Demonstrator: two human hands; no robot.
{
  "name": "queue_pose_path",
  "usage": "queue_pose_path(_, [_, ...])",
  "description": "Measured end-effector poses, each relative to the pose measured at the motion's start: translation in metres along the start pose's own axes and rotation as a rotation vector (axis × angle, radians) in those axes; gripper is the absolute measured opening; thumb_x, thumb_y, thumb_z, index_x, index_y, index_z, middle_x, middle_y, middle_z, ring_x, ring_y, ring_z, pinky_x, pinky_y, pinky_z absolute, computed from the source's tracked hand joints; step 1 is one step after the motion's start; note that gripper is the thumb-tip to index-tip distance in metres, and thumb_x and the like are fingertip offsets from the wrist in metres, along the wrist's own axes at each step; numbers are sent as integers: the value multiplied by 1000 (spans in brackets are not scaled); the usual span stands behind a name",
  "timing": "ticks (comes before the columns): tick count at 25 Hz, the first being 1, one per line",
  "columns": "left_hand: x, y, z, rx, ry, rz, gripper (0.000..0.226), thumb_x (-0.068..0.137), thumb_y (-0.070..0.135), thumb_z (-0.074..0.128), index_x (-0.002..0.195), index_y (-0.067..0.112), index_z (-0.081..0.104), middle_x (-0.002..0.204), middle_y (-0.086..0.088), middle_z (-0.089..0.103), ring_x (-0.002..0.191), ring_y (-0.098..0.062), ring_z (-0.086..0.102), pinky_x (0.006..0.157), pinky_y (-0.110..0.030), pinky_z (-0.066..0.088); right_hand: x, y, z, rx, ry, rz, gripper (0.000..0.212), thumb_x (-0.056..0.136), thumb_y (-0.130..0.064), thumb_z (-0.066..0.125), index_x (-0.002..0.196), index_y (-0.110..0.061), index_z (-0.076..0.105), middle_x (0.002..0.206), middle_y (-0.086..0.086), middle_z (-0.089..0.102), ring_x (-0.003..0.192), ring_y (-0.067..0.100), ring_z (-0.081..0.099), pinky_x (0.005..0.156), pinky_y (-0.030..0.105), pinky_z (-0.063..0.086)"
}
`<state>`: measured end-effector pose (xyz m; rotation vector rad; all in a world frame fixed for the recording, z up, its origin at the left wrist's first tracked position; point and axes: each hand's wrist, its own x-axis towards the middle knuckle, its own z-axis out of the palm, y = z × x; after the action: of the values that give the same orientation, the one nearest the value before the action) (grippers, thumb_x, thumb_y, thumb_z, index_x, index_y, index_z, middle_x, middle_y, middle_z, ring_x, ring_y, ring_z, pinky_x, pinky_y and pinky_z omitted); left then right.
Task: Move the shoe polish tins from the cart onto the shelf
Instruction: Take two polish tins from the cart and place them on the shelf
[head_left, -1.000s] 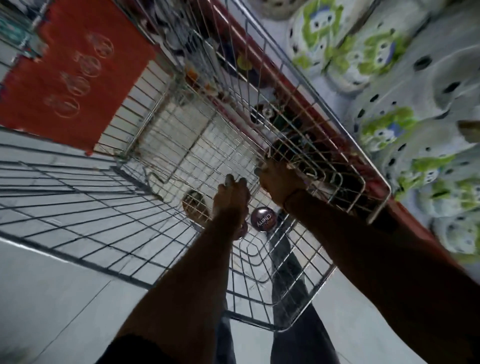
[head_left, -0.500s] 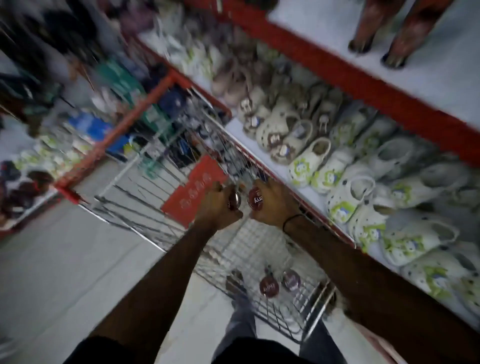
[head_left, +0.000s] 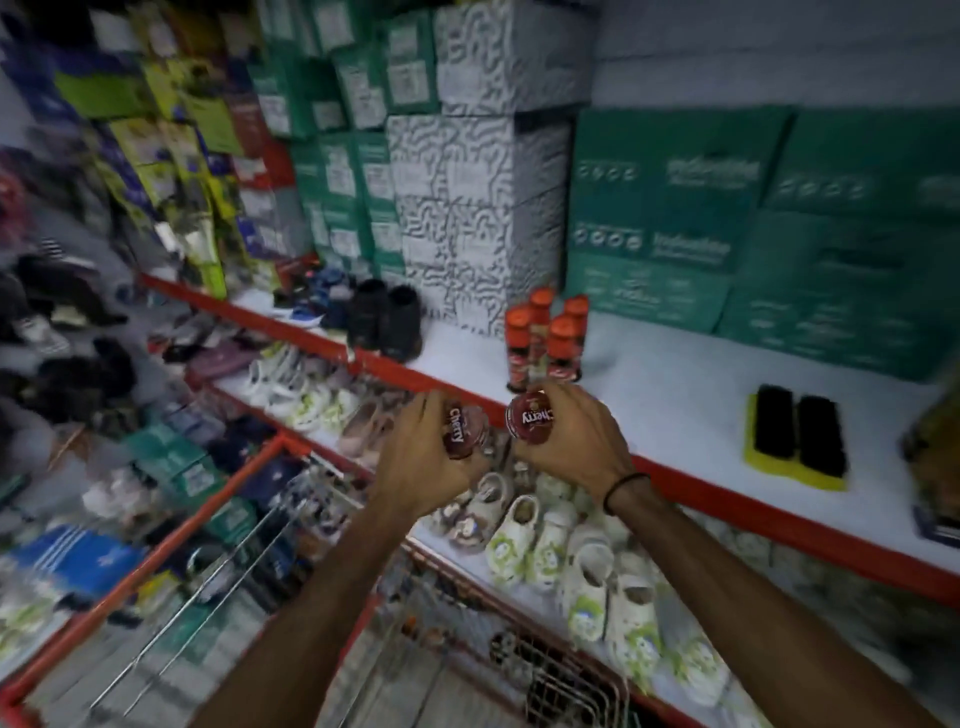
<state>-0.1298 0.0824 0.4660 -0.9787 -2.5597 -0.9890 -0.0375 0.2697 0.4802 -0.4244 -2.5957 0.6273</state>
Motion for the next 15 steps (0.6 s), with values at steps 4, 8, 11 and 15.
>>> queue_pose_path(4, [36,75,56,-113,-122,149,57,61,32,75,110,9,57,105,-11,64,100,-33,59,82,-39,49,0,61,-55,-246,6,175,69,56,-72,70,108,-27,67,103,7,75,96,31,69,84,39,58])
queue_pose_path(8, [69,117,113,-103,-310,146,58,66,25,81,112,3,53,114,-17,61,107,-36,57,84,-37,46,4,115,-80,-475,-157,281,55,72,-47,72,119,-20,67,115,12,72,110,35,67,95,40,54])
queue_pose_path(11, [92,130,146,-52,-424,98,48,75,24,79,108,-1,56,112,-23,66,104,-40,63,77,-34,44,14,141,-80,-599,-173,266,41,81,-46,62,112,-20,70,112,10,74,113,34,66,104,41,43])
queue_pose_path(15, [124,142,177,-30,-454,112,37,77,21,77,105,1,64,110,-21,68,103,-39,66,81,-37,51,37,169,-82,-623,-179,278,46,80,-56,66,109,-21,75,110,10,76,115,33,64,122,47,27])
